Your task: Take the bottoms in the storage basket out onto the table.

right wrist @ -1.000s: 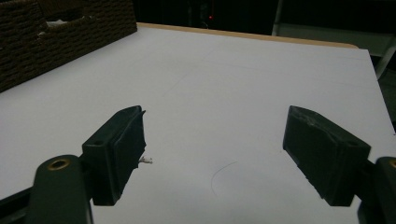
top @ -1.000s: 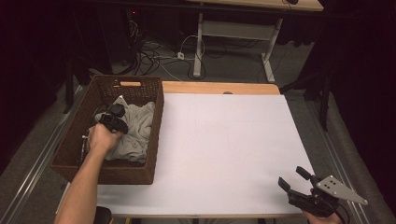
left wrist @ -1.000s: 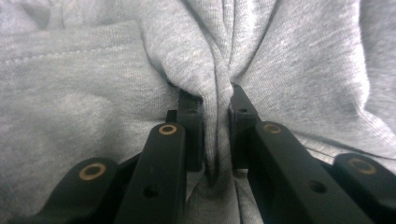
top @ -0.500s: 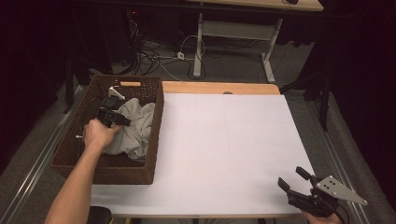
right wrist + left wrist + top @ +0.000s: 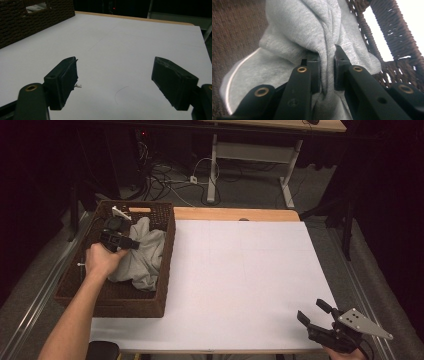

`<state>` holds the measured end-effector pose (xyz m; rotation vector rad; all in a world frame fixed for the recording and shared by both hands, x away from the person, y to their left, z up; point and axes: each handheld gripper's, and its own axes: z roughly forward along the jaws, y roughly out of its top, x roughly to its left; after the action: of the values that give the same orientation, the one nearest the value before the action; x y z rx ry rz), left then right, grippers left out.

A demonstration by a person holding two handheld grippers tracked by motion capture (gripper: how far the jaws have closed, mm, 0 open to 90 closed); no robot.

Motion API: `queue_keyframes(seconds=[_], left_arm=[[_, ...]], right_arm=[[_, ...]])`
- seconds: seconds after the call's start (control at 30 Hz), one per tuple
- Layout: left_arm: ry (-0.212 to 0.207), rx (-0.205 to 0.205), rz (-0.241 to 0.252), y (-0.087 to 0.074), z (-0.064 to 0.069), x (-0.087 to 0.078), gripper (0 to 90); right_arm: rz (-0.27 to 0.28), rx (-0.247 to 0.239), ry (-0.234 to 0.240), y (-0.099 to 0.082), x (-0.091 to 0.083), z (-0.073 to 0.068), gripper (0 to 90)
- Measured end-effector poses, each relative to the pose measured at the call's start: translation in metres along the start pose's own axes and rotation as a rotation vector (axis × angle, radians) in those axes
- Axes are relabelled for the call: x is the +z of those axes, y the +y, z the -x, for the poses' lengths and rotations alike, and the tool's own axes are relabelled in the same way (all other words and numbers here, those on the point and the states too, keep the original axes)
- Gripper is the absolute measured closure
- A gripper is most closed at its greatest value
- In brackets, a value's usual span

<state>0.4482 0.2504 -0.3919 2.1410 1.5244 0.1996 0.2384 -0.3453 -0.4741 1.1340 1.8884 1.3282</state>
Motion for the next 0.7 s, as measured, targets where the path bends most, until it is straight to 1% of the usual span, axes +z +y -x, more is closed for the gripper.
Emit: queue_keyframes(seconds=[0.07,0.2,0.23,0.27,0.3,0.33,0.63,0.7], left_arm=[[-0.003,0.004,0.003,0.000,0.000,-0.002,78.4],[-0.006,0.008,0.029,0.000,0.001,-0.011,78.4],[-0.011,0.009,0.041,0.000,0.001,-0.013,78.4],[-0.027,0.011,0.055,0.000,0.001,-0.017,78.4],[-0.027,0.011,0.055,0.000,0.001,-0.017,78.5],[-0.037,0.013,0.062,0.000,0.001,-0.021,78.4],[-0.061,0.014,0.097,0.000,-0.001,-0.035,78.4],[-0.067,0.013,0.106,0.000,-0.001,-0.038,78.4]], right_arm=[[0.000,0.001,0.000,0.000,0.000,0.000,21.7],[-0.001,0.001,-0.005,0.000,0.000,0.000,21.7],[-0.001,0.001,-0.005,0.000,0.000,0.000,21.7],[-0.003,-0.001,-0.006,0.000,0.000,0.000,21.7],[-0.003,-0.001,-0.006,0.000,0.000,0.000,21.7],[-0.003,-0.004,-0.004,0.000,0.000,0.000,21.6],[-0.008,-0.003,0.006,0.000,0.001,0.000,21.4],[-0.002,-0.011,0.005,0.000,0.000,-0.001,21.4]])
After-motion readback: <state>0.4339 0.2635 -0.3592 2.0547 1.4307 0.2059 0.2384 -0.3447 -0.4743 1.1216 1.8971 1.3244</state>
